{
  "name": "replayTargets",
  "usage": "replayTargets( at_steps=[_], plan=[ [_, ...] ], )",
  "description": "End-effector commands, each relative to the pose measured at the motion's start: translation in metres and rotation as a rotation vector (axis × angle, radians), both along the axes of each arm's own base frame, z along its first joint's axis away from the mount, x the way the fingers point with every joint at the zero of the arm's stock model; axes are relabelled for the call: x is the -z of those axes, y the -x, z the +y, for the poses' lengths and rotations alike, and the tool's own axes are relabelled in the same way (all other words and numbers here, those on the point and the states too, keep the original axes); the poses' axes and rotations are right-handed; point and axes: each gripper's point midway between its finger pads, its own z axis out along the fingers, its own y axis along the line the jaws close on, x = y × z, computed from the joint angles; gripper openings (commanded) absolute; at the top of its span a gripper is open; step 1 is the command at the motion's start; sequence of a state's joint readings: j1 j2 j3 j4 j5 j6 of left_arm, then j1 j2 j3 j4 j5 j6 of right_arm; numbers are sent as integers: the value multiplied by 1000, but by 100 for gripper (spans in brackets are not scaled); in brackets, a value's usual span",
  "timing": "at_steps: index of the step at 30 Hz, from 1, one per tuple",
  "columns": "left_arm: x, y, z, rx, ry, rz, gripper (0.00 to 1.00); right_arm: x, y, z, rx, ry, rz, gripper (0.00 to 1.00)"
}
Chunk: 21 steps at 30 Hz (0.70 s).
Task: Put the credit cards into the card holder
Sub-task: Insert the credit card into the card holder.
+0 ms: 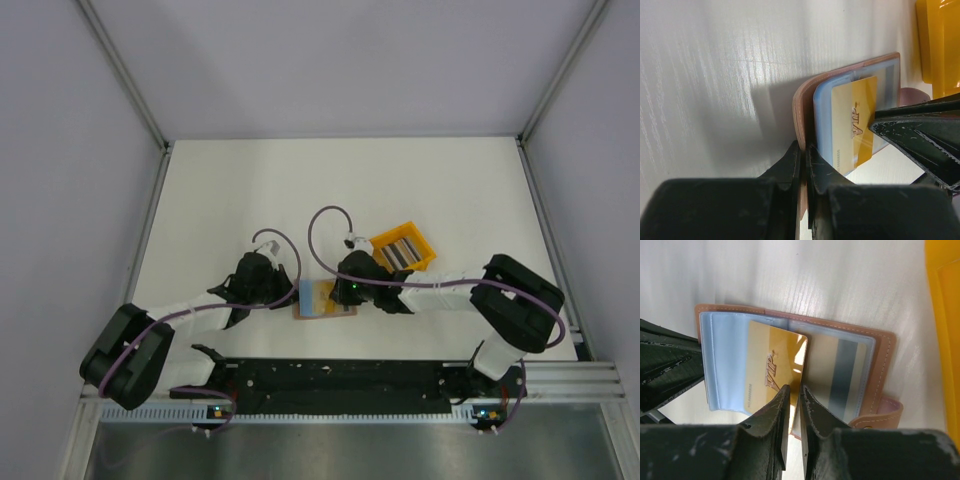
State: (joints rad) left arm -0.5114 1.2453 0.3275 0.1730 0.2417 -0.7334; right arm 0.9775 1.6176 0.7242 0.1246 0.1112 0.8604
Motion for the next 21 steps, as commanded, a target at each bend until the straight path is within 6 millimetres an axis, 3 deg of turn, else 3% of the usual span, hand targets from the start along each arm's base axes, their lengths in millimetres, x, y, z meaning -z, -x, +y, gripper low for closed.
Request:
replayTargets(
  at_steps=[1,12,21],
  plan=[
    [0,-4,5,-12,-29,-17,0,-5,2,20,-58,2,-18,12],
    [2,-3,5,-10,-33,-14,0,-14,3,36,-119,-37,-40,10],
    [1,-2,5,-8,-31,-13,0,-23,12,55,-173,-148,-25,17]
  ],
)
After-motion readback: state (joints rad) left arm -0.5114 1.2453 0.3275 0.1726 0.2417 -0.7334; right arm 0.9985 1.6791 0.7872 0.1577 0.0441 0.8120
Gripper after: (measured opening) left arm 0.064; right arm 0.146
